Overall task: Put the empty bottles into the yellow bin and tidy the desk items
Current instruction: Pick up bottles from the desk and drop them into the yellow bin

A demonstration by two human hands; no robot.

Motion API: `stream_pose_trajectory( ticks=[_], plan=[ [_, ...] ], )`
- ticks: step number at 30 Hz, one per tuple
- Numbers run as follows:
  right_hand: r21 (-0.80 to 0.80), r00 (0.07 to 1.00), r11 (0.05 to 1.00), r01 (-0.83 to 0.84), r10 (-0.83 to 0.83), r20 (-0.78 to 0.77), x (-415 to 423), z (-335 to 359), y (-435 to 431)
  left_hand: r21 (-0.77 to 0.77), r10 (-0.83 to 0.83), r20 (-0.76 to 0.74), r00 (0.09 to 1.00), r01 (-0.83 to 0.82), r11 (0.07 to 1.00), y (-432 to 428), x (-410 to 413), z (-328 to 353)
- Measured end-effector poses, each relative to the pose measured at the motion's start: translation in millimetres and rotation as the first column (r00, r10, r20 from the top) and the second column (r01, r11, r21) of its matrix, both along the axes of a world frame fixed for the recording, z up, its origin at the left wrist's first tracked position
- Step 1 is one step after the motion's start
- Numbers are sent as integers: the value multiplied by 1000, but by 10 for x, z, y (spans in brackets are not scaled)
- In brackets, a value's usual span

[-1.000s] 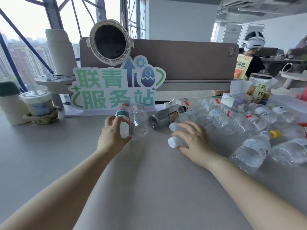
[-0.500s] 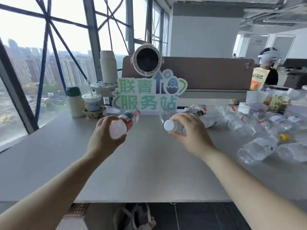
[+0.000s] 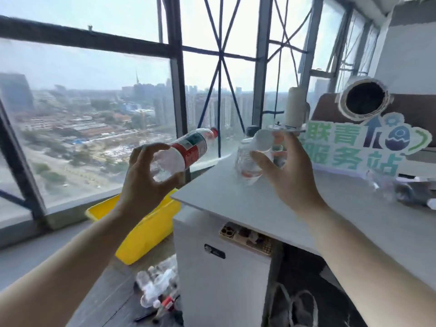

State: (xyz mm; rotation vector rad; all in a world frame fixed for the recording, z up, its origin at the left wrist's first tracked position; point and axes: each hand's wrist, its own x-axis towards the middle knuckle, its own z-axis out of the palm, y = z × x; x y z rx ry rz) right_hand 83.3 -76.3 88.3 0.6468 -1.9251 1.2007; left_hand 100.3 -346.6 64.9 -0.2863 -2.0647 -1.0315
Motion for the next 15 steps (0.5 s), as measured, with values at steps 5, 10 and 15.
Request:
stream_pose_trajectory(
  ticks=[5,10,15],
  plan=[
    [-85,982,979,-186,187,11,-441,-109,-1196,-5,184,6,983,-184,983,-1096,68,-144],
    [-155,951,940,-305,310,13,-1078,-269,-2202,19,315,30,949,-315,949,-1908,-226,-285],
    [-213,945,923,-322,328,-7,-1570,-349,-2821,-3,361,48,931,-361,933,-2485,-621,-306]
  ],
)
